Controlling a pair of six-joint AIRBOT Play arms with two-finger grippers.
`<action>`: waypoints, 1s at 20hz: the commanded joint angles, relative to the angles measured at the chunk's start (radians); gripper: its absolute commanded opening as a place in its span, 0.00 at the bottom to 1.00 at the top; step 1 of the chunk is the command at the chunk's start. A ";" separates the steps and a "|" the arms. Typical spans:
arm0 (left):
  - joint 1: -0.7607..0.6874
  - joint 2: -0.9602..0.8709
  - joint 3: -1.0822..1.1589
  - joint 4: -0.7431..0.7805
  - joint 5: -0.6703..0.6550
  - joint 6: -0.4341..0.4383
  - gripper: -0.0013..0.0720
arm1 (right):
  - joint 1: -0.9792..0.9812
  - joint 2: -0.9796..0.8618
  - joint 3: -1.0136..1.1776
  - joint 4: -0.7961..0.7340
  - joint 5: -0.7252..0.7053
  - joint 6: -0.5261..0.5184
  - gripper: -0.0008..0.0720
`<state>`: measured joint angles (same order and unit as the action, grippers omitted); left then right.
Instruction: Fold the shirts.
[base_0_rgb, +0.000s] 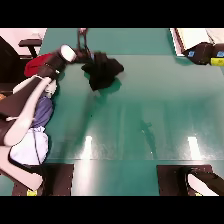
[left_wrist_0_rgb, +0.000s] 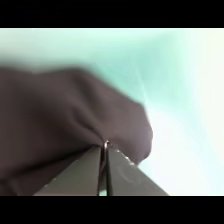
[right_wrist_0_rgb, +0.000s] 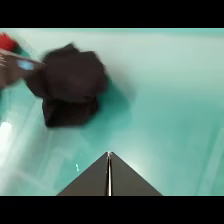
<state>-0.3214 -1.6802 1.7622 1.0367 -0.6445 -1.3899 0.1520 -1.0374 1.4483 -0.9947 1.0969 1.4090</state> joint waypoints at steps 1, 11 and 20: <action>0.008 0.211 0.108 0.120 -0.097 0.078 0.04 | 0.000 0.002 0.115 -0.001 0.015 0.000 0.04; -0.262 0.415 0.073 0.138 -0.452 0.142 0.05 | 0.000 0.002 0.391 -0.001 0.143 0.000 0.04; -0.200 0.328 -0.023 0.312 -0.467 -0.006 0.85 | 0.000 0.002 0.415 0.000 0.216 0.000 0.04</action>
<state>-0.6086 -1.3453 1.7489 1.2404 -1.0687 -1.3037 0.1520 -1.0355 1.8580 -0.9958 1.2953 1.4086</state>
